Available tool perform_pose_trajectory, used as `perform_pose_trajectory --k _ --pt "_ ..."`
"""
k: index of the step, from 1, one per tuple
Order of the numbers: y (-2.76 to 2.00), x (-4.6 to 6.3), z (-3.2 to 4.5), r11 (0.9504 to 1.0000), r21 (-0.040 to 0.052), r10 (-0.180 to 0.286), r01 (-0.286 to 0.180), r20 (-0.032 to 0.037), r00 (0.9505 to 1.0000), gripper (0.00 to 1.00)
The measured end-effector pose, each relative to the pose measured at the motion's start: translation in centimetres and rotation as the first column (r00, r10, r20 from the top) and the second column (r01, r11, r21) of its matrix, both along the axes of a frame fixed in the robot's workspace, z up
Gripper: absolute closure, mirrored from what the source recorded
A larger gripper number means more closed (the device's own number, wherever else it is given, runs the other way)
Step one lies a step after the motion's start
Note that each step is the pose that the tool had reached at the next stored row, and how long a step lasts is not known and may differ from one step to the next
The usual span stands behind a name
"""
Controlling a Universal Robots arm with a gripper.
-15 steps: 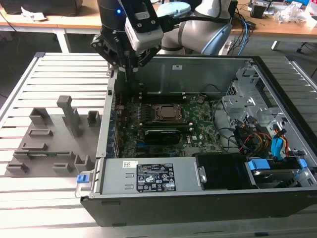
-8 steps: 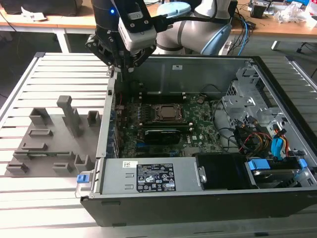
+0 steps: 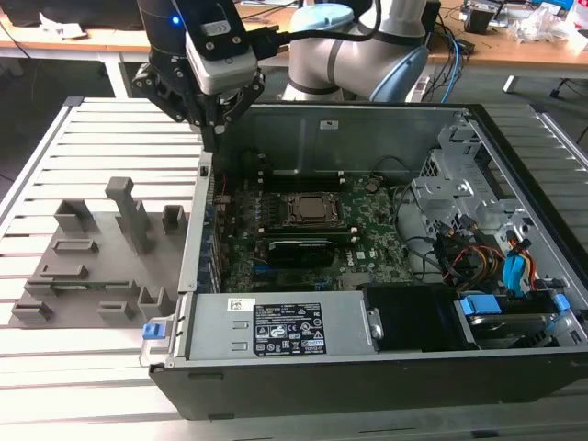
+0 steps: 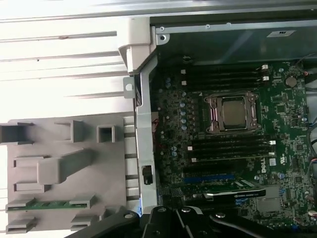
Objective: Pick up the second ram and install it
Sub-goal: 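Reach for the second ram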
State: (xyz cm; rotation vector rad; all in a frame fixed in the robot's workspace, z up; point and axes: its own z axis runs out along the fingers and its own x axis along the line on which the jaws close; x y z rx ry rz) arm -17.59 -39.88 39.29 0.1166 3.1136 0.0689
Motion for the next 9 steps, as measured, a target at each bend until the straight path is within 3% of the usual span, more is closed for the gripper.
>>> perform_pose_trajectory --k 4,9 --pt "0.00 -0.6 -0.01 1.0000 -0.0001 0.000 0.000 -0.0001 1.0000 0.89" --pt "0.00 -2.2 -0.02 1.0000 -0.0002 0.000 0.000 0.0000 1.0000 0.89"
